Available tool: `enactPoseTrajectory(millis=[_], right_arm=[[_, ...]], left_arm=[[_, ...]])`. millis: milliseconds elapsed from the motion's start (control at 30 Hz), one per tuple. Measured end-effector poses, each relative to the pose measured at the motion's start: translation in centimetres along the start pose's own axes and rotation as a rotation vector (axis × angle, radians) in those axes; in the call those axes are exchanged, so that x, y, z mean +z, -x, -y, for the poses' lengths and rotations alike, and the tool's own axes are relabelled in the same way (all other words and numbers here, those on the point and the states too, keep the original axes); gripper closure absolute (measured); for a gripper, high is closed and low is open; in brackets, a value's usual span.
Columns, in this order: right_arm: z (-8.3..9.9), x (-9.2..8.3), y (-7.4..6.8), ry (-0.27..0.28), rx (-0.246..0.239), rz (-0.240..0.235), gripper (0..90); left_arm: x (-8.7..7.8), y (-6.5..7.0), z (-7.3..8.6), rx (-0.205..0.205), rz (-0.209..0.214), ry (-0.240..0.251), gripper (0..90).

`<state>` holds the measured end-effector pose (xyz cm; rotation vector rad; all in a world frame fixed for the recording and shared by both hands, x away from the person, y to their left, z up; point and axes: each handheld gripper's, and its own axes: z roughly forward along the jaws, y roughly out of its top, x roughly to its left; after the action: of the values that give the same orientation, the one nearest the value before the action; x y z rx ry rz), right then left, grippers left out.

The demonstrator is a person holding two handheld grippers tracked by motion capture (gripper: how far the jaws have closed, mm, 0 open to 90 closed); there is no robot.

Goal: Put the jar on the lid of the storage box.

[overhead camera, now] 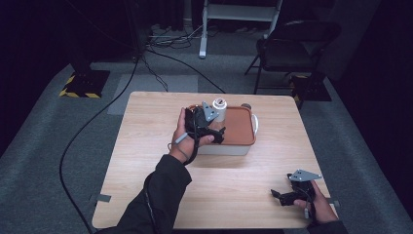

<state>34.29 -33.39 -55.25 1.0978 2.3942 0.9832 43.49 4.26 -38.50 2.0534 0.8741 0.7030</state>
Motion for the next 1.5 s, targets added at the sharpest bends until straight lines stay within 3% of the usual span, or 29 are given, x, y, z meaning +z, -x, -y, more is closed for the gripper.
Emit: enactPoseTrajectory(millis=[767, 1033, 1500], right_arm=[[0.0, 0.0, 0.0, 0.000, 0.000, 0.000, 0.1], [0.0, 0.0, 0.0, 0.000, 0.000, 0.000, 0.1], [0.0, 0.0, 0.0, 0.000, 0.001, -0.001, 0.1]], left_arm=[[-2.0, 0.9, 2.4, 0.071, 0.001, -0.021, 1.9], [-2.4, 1.0, 3.7, 0.103, -0.018, -0.044, 1.8], [-3.3, 1.1, 6.4, 0.105, -0.008, -0.065, 1.9]])
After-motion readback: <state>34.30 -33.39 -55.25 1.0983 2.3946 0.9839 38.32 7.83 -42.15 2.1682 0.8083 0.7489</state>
